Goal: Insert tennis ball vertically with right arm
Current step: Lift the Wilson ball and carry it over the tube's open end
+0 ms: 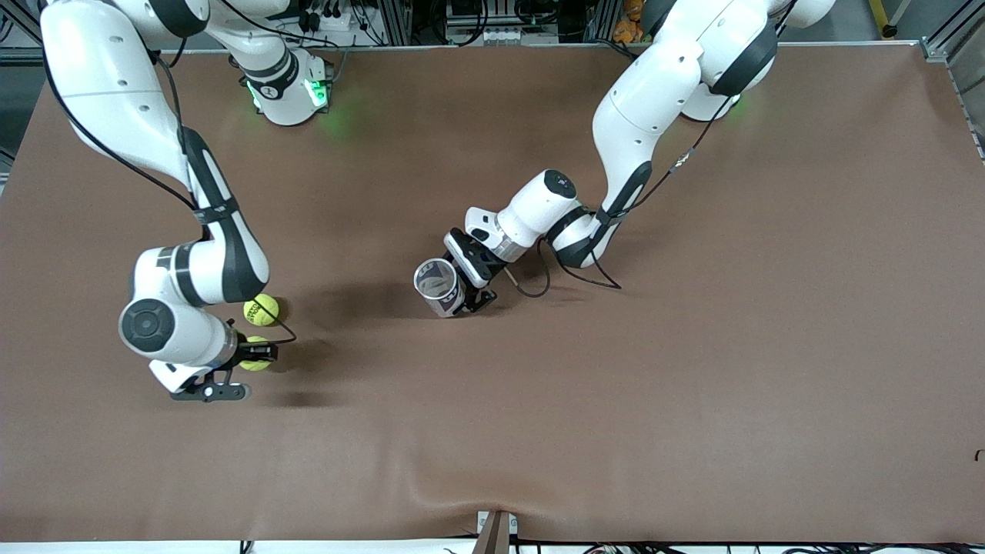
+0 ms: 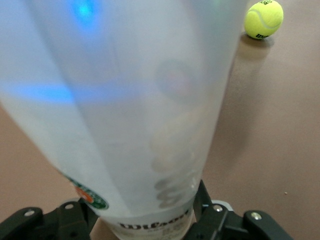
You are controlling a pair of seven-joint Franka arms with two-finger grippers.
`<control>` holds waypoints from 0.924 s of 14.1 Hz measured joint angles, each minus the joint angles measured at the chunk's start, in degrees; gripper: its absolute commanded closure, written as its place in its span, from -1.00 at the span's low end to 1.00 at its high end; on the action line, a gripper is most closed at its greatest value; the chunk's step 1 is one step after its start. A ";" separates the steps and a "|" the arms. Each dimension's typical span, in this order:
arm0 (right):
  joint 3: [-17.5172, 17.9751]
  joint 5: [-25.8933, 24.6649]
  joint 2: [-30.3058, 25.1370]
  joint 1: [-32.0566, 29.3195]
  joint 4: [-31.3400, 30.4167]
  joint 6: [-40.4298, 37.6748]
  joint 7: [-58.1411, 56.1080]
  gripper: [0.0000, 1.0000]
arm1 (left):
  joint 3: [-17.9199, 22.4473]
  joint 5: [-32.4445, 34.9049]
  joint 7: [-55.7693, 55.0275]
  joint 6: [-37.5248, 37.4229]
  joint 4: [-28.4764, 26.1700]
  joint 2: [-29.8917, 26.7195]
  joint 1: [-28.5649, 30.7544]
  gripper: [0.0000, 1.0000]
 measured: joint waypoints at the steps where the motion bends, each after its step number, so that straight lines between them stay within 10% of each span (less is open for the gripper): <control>1: 0.74 2.49 -0.48 0.48 4.15 -5.86 2.13 1.00 | 0.00 0.00 0.00 0.05 0.00 0.02 -0.05 -0.51; 5: 2.07 7.43 -3.06 6.91 16.42 -21.93 17.68 1.00 | 0.01 0.00 0.00 0.18 0.00 0.06 -0.10 -0.51; 13: 2.31 8.35 -2.65 22.75 22.82 -23.39 43.54 1.00 | 0.01 0.00 0.00 0.32 0.01 0.13 -0.16 -0.54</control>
